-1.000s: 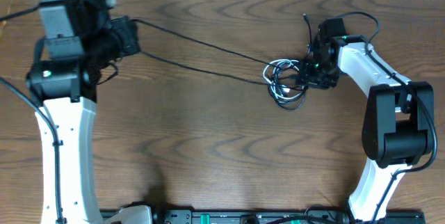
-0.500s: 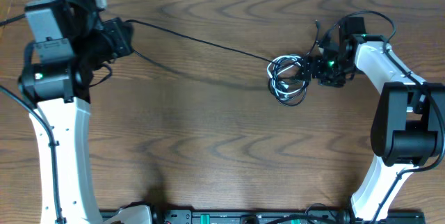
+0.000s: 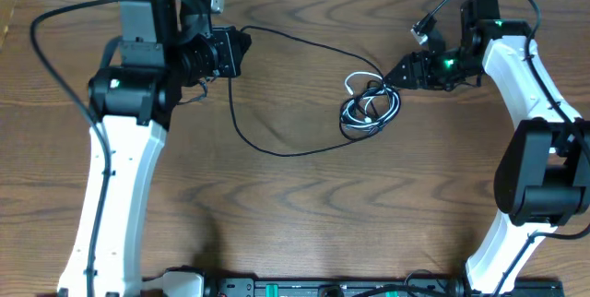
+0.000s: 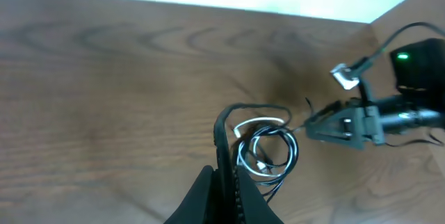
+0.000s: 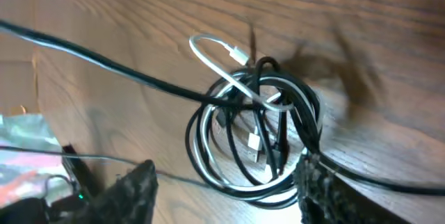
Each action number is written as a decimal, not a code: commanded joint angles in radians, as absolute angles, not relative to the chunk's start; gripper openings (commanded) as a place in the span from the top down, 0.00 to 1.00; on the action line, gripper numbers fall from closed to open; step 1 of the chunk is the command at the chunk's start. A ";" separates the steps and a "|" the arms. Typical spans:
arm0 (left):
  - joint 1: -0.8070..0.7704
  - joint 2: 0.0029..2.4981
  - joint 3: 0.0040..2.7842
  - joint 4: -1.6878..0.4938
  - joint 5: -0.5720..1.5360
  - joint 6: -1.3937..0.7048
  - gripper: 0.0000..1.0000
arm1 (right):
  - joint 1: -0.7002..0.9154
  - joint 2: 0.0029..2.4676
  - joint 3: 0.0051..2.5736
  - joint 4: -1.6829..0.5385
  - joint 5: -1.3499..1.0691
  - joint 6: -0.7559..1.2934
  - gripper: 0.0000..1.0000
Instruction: Untangle cables
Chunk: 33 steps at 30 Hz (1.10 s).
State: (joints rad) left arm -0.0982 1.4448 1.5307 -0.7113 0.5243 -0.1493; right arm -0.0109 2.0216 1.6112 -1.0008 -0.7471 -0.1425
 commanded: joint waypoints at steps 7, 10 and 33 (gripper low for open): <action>-0.097 1.603 1.551 -0.755 0.501 -0.182 0.92 | 0.009 2.002 1.606 -1.026 -0.596 -0.046 0.48; -0.097 1.630 1.551 -0.772 0.501 -0.182 0.93 | 0.031 2.002 1.606 -1.015 -0.561 -0.047 0.47; -0.097 1.376 1.564 -0.618 0.592 -0.186 0.93 | 0.094 2.002 1.636 -0.988 -0.521 -0.132 0.47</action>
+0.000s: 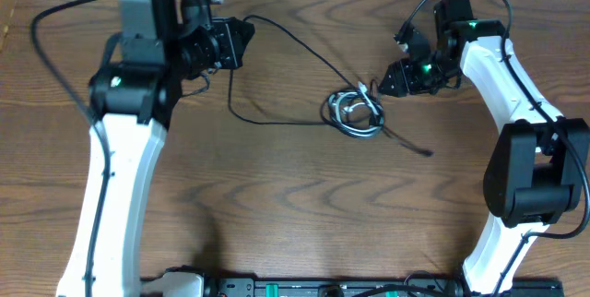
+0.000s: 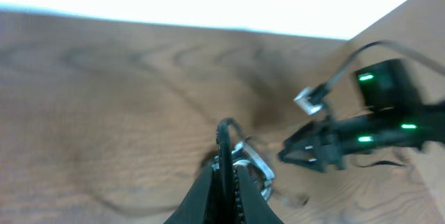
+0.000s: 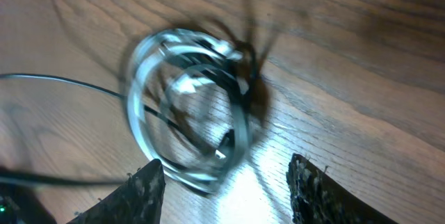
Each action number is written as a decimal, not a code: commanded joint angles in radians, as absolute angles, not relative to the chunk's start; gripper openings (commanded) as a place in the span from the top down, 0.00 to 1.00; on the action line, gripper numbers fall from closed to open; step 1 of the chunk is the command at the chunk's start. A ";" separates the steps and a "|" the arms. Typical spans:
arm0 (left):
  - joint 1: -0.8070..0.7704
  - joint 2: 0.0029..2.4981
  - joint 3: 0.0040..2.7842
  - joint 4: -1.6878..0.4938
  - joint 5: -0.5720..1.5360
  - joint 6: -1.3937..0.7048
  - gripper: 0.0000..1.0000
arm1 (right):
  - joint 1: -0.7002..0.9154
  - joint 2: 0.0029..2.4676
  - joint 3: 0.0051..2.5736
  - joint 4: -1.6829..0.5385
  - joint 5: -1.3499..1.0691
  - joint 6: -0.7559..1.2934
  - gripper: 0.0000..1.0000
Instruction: Untangle cables
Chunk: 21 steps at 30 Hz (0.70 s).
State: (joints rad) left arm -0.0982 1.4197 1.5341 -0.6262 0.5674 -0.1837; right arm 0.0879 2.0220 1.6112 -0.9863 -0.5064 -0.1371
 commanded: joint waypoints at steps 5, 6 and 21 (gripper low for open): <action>-0.097 1.354 1.564 -0.619 0.592 -0.205 0.93 | 0.091 2.001 1.643 -0.979 -0.610 -0.175 0.48; -0.097 1.356 1.564 -0.617 0.591 -0.205 0.93 | 0.090 1.999 1.650 -0.984 -0.643 -0.198 0.48; -0.097 1.360 1.564 -0.551 0.591 -0.269 0.92 | 0.162 1.983 1.663 -0.973 -0.652 -0.153 0.51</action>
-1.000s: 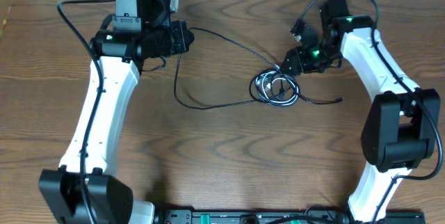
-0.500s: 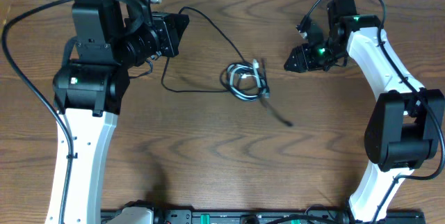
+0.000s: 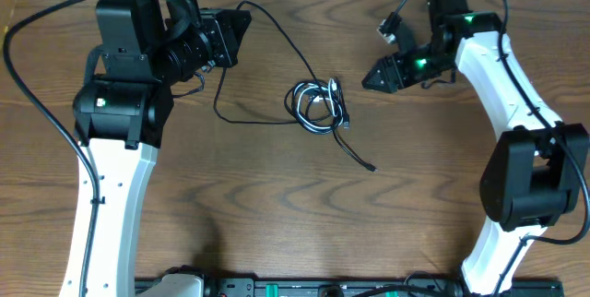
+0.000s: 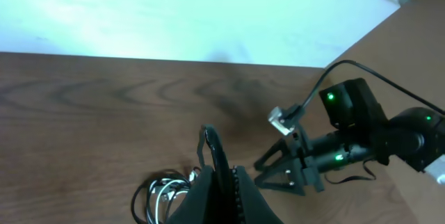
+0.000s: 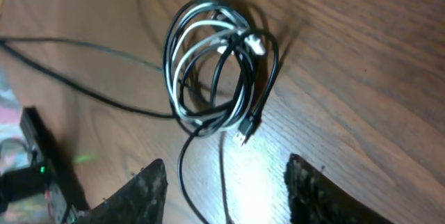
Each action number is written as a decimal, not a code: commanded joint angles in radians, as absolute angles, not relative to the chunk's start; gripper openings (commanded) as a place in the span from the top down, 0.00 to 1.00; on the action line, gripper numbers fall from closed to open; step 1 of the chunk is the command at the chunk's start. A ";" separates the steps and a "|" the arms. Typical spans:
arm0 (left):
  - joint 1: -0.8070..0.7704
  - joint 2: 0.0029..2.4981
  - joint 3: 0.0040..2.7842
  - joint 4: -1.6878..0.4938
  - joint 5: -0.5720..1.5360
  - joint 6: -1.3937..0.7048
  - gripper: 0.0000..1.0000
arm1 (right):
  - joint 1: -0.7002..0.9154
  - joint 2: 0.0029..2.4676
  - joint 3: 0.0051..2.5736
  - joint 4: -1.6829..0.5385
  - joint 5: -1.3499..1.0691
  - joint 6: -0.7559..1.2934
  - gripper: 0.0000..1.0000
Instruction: Untangle cables
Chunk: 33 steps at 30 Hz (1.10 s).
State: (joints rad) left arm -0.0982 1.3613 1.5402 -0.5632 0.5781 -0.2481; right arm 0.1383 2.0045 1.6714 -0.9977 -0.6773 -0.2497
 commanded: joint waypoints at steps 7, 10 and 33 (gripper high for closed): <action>-0.097 1.360 1.564 -0.553 0.592 -0.287 0.92 | 0.264 1.983 1.568 -0.792 -0.490 0.163 0.55; -0.097 1.360 1.564 -0.553 0.592 -0.287 0.93 | 0.308 1.983 1.537 -0.754 -0.436 0.233 0.55; -0.090 1.351 1.564 -0.476 0.592 -0.328 0.92 | 0.407 2.033 1.491 -0.633 -0.236 0.397 0.87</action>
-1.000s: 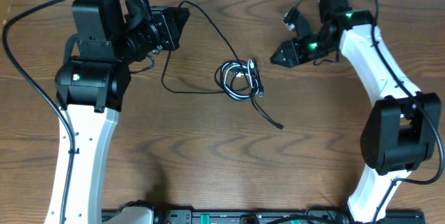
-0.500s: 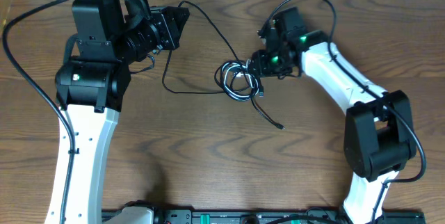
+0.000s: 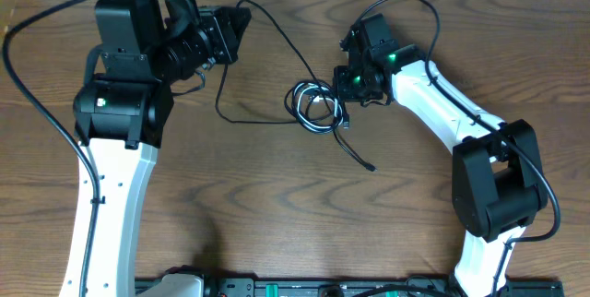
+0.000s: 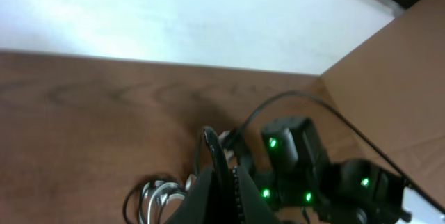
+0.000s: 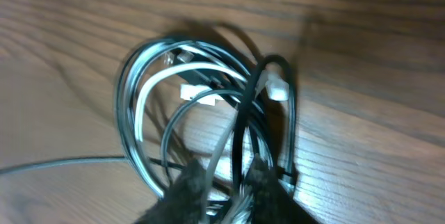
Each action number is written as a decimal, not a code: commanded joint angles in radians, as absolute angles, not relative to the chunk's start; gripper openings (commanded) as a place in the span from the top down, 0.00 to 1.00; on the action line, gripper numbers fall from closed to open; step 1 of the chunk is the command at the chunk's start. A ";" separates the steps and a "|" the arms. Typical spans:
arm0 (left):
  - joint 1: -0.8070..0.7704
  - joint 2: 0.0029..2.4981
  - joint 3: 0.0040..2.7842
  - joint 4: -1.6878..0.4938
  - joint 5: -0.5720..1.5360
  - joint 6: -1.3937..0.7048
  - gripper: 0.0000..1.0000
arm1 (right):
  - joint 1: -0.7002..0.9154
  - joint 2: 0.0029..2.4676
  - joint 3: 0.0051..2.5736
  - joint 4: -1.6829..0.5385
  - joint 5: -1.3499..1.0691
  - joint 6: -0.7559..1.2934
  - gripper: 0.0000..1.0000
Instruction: Untangle cables
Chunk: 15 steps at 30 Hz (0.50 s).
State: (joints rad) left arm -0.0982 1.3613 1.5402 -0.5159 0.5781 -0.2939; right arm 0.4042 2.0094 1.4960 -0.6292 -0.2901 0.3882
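Note:
A coil of black and white cables [image 3: 316, 109] lies mid-table. One long black cable [image 3: 277, 34] runs from it up to my left gripper [image 3: 236, 32], which is shut on that cable [image 4: 212, 147]. A loose black end [image 3: 359, 154] trails toward the front. My right gripper [image 3: 344, 88] is down at the coil's right edge. In the right wrist view its fingers [image 5: 189, 190] stand close together with strands of the coil [image 5: 188, 106] between them. A white plug [image 5: 277, 89] sits on the coil's right side.
Brown wooden table [image 3: 277, 223]; its back edge meets a white wall [image 4: 174, 15]. A black strip with green lights [image 3: 304, 288] runs along the front edge. The left arm's own cable [image 3: 37, 16] loops at the far left.
My right gripper was open and apart to the right of the coil; now it is at the coil's right edge with its fingers closed in on strands. The left gripper and the coil have stayed put.
The coil first lay centre-right beside my open right gripper, with my left gripper shut on the long black cable. It then lay further left, with a loose end trailing. Then my right gripper stood apart, open. Now it grips the coil.

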 commanded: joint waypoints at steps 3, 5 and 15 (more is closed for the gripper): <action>-0.078 1.334 1.564 -0.403 0.592 -0.379 0.93 | 0.398 2.033 1.491 -0.647 -0.191 0.397 0.95; -0.064 1.321 1.564 -0.359 0.591 -0.413 0.93 | 0.387 2.036 1.491 -0.664 -0.169 0.397 0.99; 0.084 1.282 1.564 -0.283 0.591 -0.550 0.93 | 0.271 2.048 1.490 -0.791 -0.103 0.406 0.99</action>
State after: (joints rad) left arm 0.0353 1.3060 1.5402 -0.3031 0.5911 -0.4835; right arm 0.3161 2.0281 1.4944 -0.7750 -0.1581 0.4023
